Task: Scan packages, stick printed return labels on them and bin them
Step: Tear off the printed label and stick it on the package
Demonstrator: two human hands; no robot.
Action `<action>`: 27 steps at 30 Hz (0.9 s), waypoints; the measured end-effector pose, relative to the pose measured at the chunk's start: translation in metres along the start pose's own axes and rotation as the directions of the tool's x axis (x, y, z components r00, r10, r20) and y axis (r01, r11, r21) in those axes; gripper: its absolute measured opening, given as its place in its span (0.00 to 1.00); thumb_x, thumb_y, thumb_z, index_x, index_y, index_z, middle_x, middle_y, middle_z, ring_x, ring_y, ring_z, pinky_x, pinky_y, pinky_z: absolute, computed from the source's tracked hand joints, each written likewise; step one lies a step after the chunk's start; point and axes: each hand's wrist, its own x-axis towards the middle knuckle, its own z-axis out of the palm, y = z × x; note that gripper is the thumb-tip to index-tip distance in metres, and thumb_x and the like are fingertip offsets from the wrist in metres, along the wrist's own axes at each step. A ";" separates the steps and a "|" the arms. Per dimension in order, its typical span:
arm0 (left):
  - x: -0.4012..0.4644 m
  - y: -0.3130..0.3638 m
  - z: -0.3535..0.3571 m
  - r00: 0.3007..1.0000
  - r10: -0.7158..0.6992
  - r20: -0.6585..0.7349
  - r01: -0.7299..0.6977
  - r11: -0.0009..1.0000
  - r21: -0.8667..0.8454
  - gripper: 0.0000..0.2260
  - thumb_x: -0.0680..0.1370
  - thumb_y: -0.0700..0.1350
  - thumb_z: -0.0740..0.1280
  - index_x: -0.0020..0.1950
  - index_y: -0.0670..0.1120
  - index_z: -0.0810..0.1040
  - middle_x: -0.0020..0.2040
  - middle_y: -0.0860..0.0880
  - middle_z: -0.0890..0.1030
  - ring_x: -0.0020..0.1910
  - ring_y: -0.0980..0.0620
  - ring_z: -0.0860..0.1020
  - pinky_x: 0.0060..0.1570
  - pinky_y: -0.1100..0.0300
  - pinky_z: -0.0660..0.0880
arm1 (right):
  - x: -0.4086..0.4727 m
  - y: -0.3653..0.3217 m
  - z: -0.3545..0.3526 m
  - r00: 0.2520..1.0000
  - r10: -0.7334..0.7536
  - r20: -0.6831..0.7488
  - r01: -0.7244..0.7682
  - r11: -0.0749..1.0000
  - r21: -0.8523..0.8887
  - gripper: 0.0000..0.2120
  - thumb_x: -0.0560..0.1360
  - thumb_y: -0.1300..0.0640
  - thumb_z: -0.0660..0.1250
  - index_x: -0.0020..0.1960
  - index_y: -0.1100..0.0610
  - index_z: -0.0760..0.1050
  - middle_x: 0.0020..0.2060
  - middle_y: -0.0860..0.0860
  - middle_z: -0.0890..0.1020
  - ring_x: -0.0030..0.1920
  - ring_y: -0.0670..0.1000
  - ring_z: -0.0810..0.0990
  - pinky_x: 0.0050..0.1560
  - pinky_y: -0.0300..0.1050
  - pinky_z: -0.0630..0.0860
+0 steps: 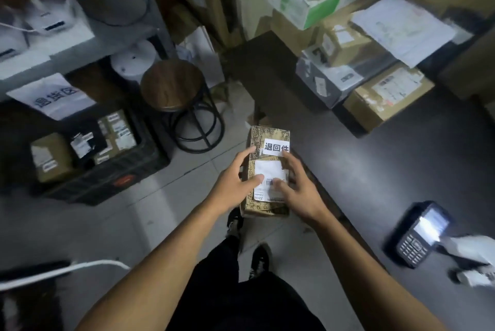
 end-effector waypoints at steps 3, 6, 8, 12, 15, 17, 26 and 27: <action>-0.028 -0.021 -0.042 0.994 -0.035 -0.100 0.029 0.998 -0.055 0.27 0.77 0.48 0.71 0.69 0.70 0.65 0.60 0.62 0.79 0.53 0.66 0.79 0.54 0.60 0.78 | 0.003 -0.021 0.047 0.994 -0.016 0.110 0.015 1.000 0.005 0.30 0.77 0.53 0.69 0.75 0.42 0.61 0.65 0.46 0.75 0.61 0.45 0.78 0.59 0.52 0.80; -0.047 -0.041 -0.083 0.983 -0.057 -0.175 0.041 0.995 -0.096 0.27 0.77 0.48 0.71 0.70 0.68 0.65 0.58 0.64 0.79 0.50 0.70 0.79 0.52 0.60 0.79 | 0.012 -0.038 0.093 0.983 -0.039 0.182 0.040 0.999 0.000 0.31 0.76 0.53 0.71 0.74 0.40 0.61 0.66 0.43 0.75 0.63 0.45 0.77 0.59 0.55 0.79; -0.057 -0.055 -0.113 0.974 -0.072 -0.216 0.045 0.991 -0.129 0.27 0.78 0.47 0.71 0.70 0.67 0.64 0.56 0.63 0.79 0.48 0.69 0.79 0.50 0.63 0.80 | 0.020 -0.051 0.125 0.974 -0.032 0.225 0.036 0.999 -0.013 0.31 0.76 0.53 0.71 0.74 0.40 0.62 0.64 0.41 0.76 0.62 0.45 0.78 0.58 0.55 0.80; -0.076 -0.087 -0.184 0.954 -0.110 -0.278 0.056 0.980 -0.193 0.28 0.78 0.49 0.71 0.73 0.65 0.63 0.55 0.63 0.79 0.48 0.66 0.80 0.48 0.65 0.79 | 0.041 -0.081 0.201 0.946 -0.023 0.322 0.062 0.992 -0.112 0.32 0.76 0.52 0.71 0.75 0.39 0.60 0.59 0.39 0.79 0.57 0.41 0.81 0.58 0.50 0.80; -0.092 -0.115 -0.242 0.931 -0.138 -0.338 0.059 0.971 -0.232 0.29 0.77 0.49 0.71 0.73 0.65 0.63 0.59 0.60 0.79 0.53 0.66 0.78 0.51 0.66 0.77 | 0.052 -0.108 0.267 0.918 -0.023 0.396 0.103 0.978 -0.181 0.33 0.77 0.51 0.70 0.76 0.39 0.57 0.56 0.35 0.79 0.53 0.37 0.81 0.50 0.34 0.78; -0.101 -0.136 -0.278 0.918 -0.154 -0.366 0.060 0.965 -0.254 0.29 0.77 0.50 0.72 0.73 0.65 0.63 0.61 0.59 0.78 0.55 0.66 0.77 0.52 0.67 0.75 | 0.057 -0.123 0.308 0.896 -0.026 0.443 0.131 0.969 -0.209 0.33 0.77 0.50 0.70 0.75 0.37 0.56 0.58 0.36 0.78 0.55 0.38 0.80 0.49 0.29 0.75; -0.122 -0.198 -0.378 0.855 -0.266 -0.446 0.092 0.923 -0.375 0.29 0.76 0.52 0.73 0.72 0.66 0.64 0.63 0.59 0.79 0.61 0.58 0.78 0.61 0.56 0.76 | 0.088 -0.162 0.431 0.824 -0.014 0.567 0.207 0.938 -0.278 0.32 0.78 0.49 0.69 0.75 0.37 0.57 0.62 0.39 0.77 0.57 0.38 0.78 0.62 0.42 0.75; -0.120 -0.201 -0.386 0.850 -0.275 -0.450 0.093 0.918 -0.386 0.29 0.76 0.51 0.73 0.73 0.65 0.64 0.62 0.59 0.79 0.61 0.58 0.77 0.61 0.56 0.76 | 0.095 -0.163 0.439 0.817 -0.004 0.577 0.207 0.936 -0.286 0.32 0.77 0.48 0.69 0.75 0.37 0.57 0.63 0.40 0.77 0.60 0.42 0.78 0.65 0.45 0.73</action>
